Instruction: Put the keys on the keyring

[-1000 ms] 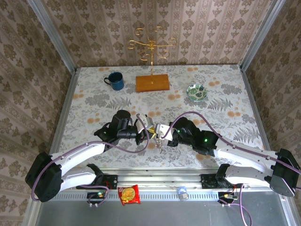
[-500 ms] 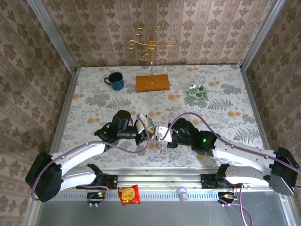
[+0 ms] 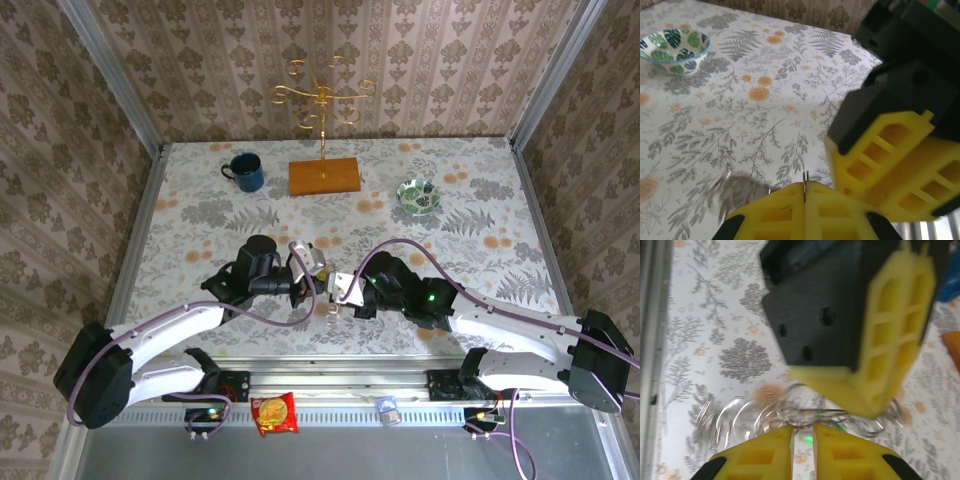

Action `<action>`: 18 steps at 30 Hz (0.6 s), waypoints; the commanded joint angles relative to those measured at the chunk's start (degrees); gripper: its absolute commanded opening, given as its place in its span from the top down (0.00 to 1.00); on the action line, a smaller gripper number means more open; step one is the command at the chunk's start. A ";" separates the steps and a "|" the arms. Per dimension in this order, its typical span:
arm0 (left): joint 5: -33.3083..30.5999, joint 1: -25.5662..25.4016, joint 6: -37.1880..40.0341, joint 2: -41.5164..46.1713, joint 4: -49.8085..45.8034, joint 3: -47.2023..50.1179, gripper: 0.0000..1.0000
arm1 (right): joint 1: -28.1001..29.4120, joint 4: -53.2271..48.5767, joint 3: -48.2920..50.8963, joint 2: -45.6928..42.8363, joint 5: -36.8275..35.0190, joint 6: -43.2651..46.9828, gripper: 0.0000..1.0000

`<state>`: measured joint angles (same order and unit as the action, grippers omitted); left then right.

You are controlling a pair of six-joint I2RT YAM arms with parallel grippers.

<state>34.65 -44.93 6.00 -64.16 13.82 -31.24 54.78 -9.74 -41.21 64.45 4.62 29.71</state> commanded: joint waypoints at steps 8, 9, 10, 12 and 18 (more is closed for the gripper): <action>4.90 0.38 4.35 1.95 20.93 8.35 1.00 | -7.84 5.94 7.52 -14.80 7.92 -12.10 0.79; 5.35 0.45 4.53 1.73 21.31 8.63 1.00 | -8.48 8.16 8.69 -15.34 8.16 -13.30 0.79; 5.91 0.46 4.64 1.53 21.71 8.96 1.00 | -8.87 10.02 9.56 -15.44 8.47 -14.32 0.79; 6.88 0.54 4.64 1.00 23.36 9.82 1.00 | -9.07 12.33 10.35 -14.28 9.47 -15.40 0.80; 7.77 0.48 3.84 0.00 28.87 11.88 1.00 | -9.14 18.10 11.30 -9.12 13.27 -16.98 0.78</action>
<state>39.92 -44.91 9.06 -63.90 36.23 -20.08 45.89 2.59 -30.52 54.06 14.55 15.16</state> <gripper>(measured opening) 0.056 0.214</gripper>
